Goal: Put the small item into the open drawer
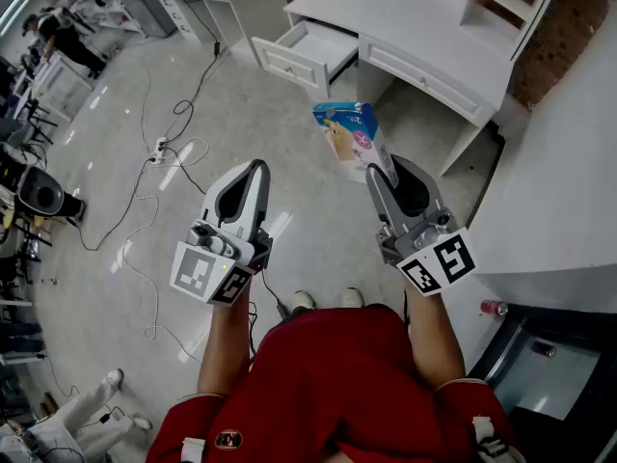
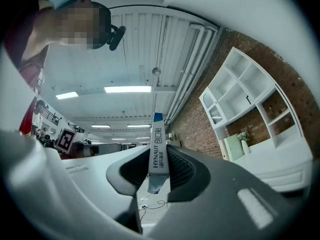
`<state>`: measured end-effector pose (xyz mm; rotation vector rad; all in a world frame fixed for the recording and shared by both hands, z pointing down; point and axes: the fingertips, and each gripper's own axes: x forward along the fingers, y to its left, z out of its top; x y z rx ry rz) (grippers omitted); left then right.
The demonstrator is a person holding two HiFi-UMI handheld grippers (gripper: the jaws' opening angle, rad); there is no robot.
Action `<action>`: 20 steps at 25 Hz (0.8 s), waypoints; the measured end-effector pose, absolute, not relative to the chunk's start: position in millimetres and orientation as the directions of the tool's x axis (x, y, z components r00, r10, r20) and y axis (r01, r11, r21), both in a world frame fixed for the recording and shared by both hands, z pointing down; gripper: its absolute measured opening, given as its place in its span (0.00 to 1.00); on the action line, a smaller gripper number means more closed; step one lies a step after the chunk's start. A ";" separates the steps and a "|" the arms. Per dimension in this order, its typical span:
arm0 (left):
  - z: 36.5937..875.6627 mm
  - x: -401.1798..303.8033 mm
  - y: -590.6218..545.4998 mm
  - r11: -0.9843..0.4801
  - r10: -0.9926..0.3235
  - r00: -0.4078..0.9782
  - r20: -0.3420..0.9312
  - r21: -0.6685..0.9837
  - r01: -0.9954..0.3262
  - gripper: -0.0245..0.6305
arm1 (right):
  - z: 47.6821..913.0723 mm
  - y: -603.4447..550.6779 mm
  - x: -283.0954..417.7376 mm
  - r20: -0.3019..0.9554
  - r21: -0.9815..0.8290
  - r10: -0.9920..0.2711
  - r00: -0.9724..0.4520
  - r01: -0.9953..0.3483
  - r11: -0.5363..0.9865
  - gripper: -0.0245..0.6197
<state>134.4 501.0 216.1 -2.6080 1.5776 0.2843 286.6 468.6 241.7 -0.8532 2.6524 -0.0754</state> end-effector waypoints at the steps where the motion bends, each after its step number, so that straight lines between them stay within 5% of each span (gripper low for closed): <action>1: 215.8 133.5 502.0 -0.466 -0.869 0.452 -0.199 0.028 -0.884 0.04 | 241.8 469.7 285.4 -0.311 -0.158 -0.575 -0.757 -0.556 0.816 0.19; 10: 233.0 164.0 467.7 -0.433 -0.891 0.421 -0.170 0.035 -0.901 0.04 | 258.7 431.7 320.4 -0.314 -0.213 -0.576 -0.755 -0.535 0.818 0.19; 20: 248.2 102.6 430.1 -0.381 -0.912 0.370 -0.177 0.031 -0.924 0.04 | 272.7 380.0 282.3 -0.279 -0.211 -0.599 -0.751 -0.560 0.801 0.19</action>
